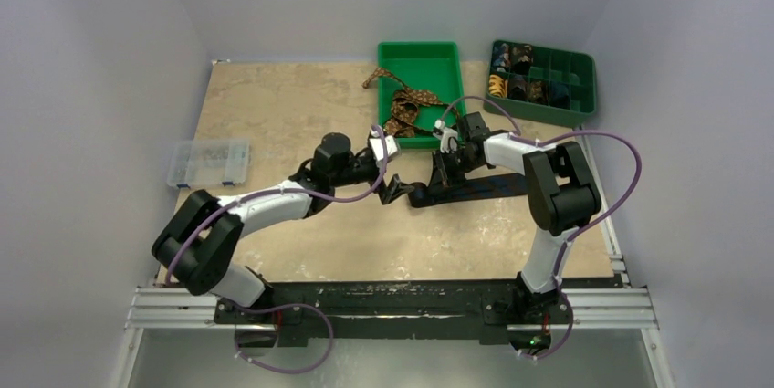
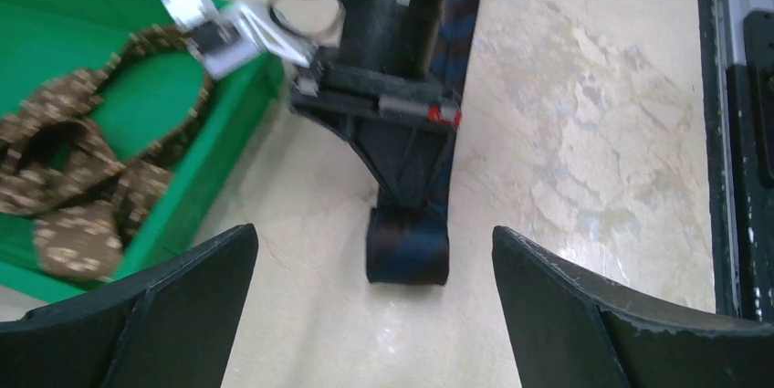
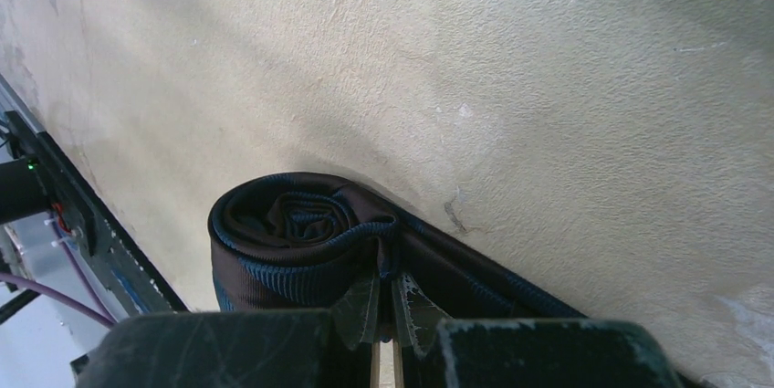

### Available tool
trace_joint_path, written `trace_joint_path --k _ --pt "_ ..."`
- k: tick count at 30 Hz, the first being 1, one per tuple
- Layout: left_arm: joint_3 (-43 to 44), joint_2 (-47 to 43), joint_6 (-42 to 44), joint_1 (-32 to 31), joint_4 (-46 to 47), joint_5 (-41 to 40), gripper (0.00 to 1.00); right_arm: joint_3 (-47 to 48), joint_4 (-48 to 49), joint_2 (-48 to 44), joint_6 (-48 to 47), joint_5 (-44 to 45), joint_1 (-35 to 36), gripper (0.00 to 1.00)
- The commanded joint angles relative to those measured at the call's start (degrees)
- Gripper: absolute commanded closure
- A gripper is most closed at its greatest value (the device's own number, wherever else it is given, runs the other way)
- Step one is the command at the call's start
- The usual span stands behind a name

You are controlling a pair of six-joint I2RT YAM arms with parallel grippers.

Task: Roll the ties
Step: Roll the tie at the center of the board.

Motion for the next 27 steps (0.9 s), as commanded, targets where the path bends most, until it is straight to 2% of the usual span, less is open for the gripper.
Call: trace_joint_path --k 1,4,17,19,24,27 --pt "-6.14 7.57 -1.78 -1.07 13.91 3.87 0.00 -1.39 -0.80 1.92 -4.21 9.13 0.41 1.00" --pt "-7.34 12.90 0.30 -1.62 22.71 0.95 0.01 -2.08 -0.37 1.92 -6.11 8.40 0.50 1.00" --pt "-2.77 28.56 1.09 -5.31 36.50 -0.96 0.26 -2.99 0.21 3.31 -6.40 5.33 0.50 1.00" --pt "-2.47 30.62 0.81 -5.94 38.64 -1.69 0.34 -2.92 -0.07 3.41 -6.64 4.93 0.50 1.00" --pt "-2.22 33.75 -0.39 -6.70 43.35 -4.60 0.69 -3.23 0.19 3.76 -7.24 4.15 0.48 1.00" --pt "-2.26 34.30 -0.76 -7.60 45.56 -5.55 0.71 -3.30 0.33 4.73 -7.07 3.78 0.50 1.00"
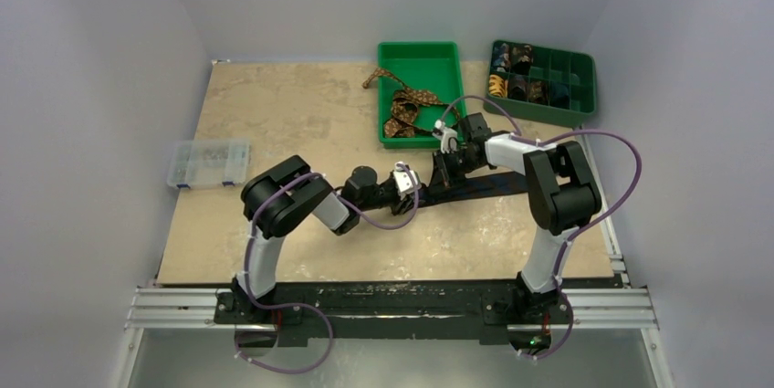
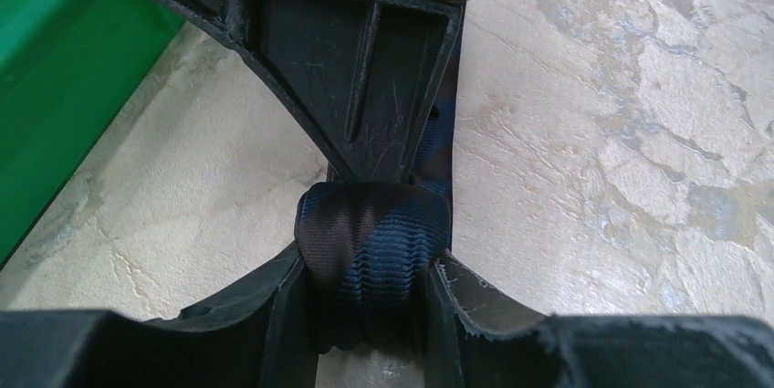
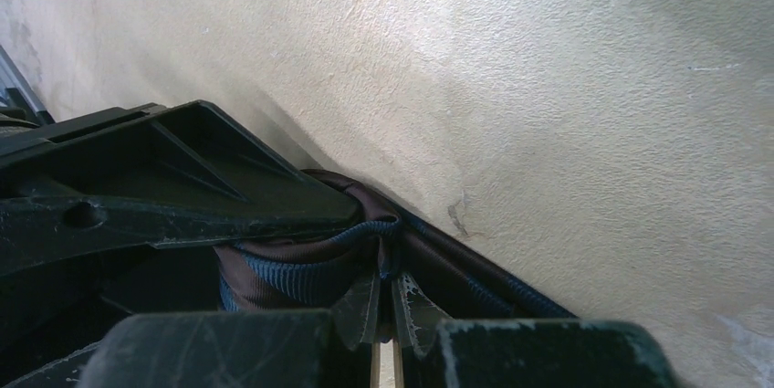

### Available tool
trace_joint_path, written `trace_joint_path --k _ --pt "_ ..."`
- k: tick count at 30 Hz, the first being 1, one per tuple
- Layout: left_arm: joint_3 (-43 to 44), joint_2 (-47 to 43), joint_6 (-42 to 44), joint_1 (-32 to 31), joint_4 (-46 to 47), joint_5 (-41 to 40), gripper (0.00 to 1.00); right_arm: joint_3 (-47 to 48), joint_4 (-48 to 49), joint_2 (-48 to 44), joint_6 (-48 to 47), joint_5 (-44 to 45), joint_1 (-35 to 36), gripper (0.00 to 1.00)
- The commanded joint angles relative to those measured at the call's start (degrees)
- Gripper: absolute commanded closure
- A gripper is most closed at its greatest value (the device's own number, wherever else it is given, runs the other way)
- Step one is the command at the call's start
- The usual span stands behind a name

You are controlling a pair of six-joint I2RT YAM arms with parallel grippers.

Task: Roll the ties
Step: Roll the tie at the center of the board.

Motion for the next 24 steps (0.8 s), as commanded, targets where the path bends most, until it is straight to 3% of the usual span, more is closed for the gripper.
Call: trace_joint_path --k 1,17,24 --pt "1.28 1.16 -1.26 -1.66 8.61 -1.75 0.69 -2.78 -0.51 4.76 -3.33 5.79 0.61 1.00" --pt "2.23 8.03 -4.20 -2.18 17.77 -1.89 0.54 -3.16 0.27 7.06 -2.40 4.11 0.61 1.00" --pt "2.53 9.79 -5.05 -2.10 17.88 0.14 0.54 -2.69 -0.05 8.24 -2.80 3.90 0.61 1.00"
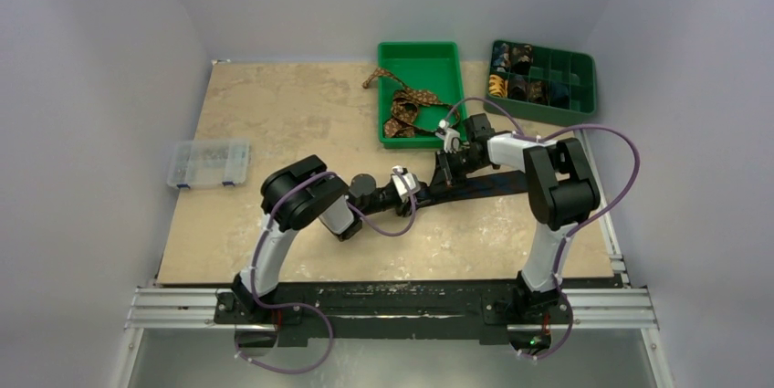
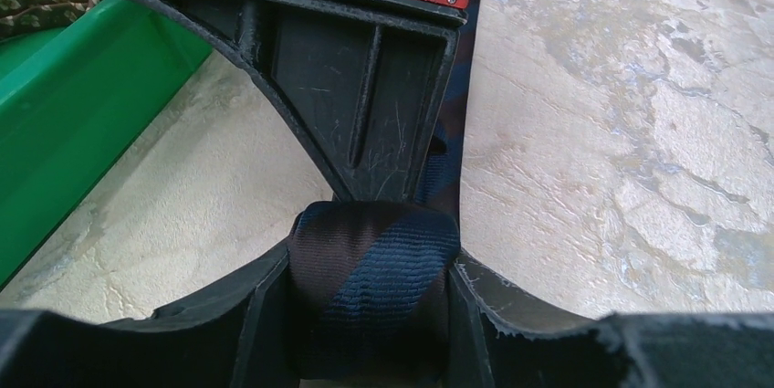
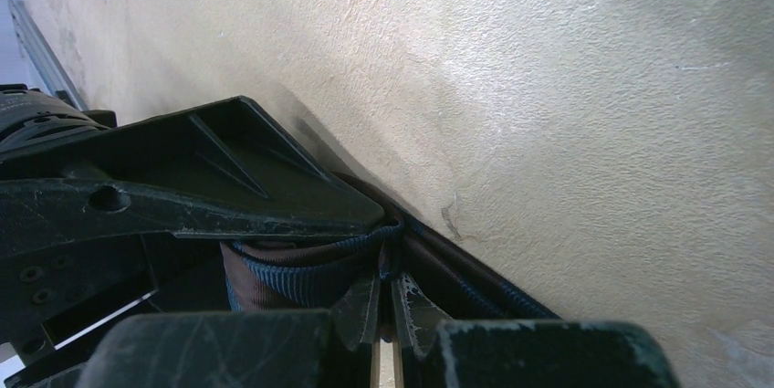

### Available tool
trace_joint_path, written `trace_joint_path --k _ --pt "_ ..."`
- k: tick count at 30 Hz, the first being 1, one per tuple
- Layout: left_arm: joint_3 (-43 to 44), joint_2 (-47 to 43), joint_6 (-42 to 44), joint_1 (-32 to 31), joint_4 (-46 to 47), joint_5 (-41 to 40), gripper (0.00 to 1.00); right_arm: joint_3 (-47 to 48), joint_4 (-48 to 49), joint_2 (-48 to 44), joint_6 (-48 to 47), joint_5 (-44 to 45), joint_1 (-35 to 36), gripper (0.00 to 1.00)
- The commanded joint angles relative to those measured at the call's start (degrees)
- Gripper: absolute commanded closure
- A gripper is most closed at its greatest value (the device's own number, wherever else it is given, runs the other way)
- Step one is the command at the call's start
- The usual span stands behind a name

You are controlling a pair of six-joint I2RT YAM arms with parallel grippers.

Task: Roll the ties
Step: Roll the tie at the center of the board.

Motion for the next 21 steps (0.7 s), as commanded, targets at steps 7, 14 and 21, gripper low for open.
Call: trace_joint_path --k 7,14,21 --pt "2.66 2.31 -1.56 -0.89 2.23 3.26 0.54 -2.89 -0.91 5.92 -3.29 8.71 2.60 1.00" --pt "3.72 1.11 0.14 -0.95 -3.80 3.32 0.64 -3.17 -0.86 5.34 -3.32 9.00 2.79 1.00" --pt "8.01 -7.43 4.65 -2.61 -33.43 0.12 0.74 -3.91 -0.49 3.83 -3.13 8.29 3.19 1.00"
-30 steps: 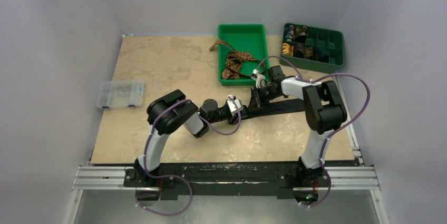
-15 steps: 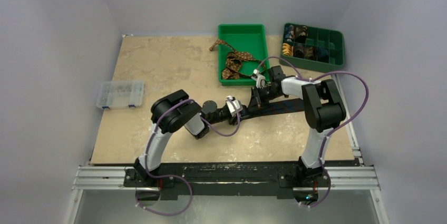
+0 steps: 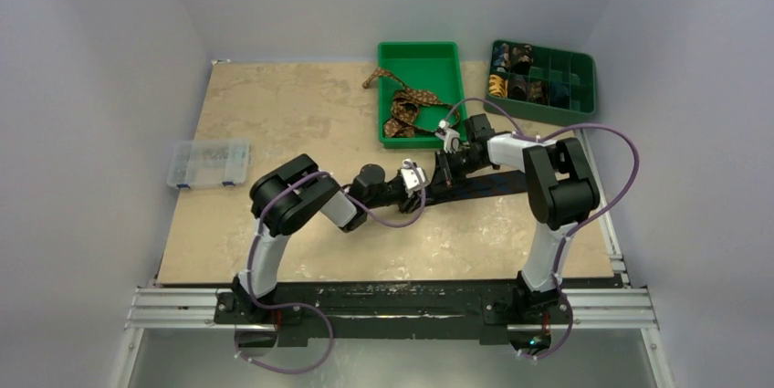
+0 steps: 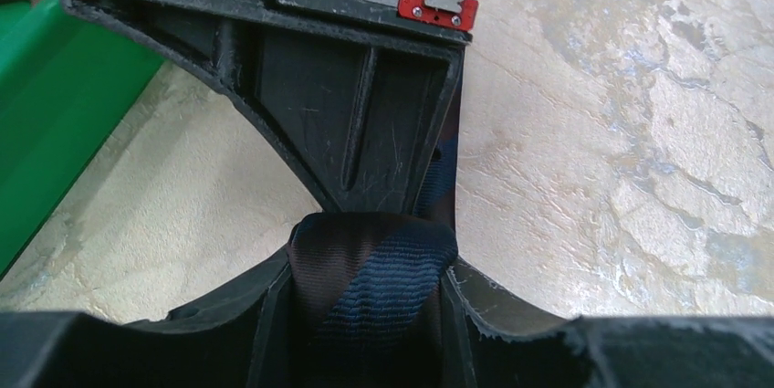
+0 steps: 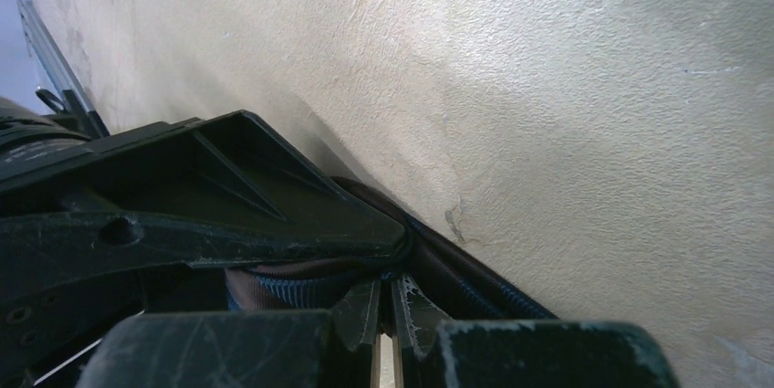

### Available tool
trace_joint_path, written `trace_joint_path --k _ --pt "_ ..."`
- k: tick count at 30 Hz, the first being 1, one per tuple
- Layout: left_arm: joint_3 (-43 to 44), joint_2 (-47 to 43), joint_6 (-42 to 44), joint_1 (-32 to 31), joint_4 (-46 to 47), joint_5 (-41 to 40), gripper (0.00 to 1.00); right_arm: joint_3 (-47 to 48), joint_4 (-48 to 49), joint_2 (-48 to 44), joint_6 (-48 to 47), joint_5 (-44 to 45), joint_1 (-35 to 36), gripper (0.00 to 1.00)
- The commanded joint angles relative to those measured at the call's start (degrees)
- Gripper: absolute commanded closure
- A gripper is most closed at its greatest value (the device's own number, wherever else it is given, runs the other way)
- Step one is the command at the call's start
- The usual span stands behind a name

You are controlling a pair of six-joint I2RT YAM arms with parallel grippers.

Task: Roll the ties
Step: Roll the tie at the center of the board.

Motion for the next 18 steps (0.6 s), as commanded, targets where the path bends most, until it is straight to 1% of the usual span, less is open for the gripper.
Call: trace_joint_path --k 1,3,5,11,16,18 --pt "5.68 -4.96 3.89 -2.53 -25.73 -1.21 0.74 -3.94 -0.57 3.32 -2.99 9.39 3.36 1.00" --pt "7.38 -5.83 5.38 -2.61 -33.55 -2.04 0.76 -3.73 -0.97 3.11 -3.21 8.90 3.31 1.00" --pt "8.28 -6.36 6.83 -2.61 -39.23 -2.62 0.77 -3.30 -1.51 2.83 -3.41 7.66 3.35 1.00" --pt "11.56 -7.49 12.20 -2.59 -54.91 -2.98 0.83 -0.72 -4.30 1.68 -2.99 3.22 2.63 0.82" --pt "13.61 -8.03 15.50 -2.51 -63.40 -3.28 0.86 3.24 -9.84 2.20 -5.14 0.64 -0.85 0.73" --pt "13.93 -8.33 16.27 -2.36 -65.04 -3.10 0.86 4.26 -11.71 1.97 -6.23 0.05 -2.08 0.72"
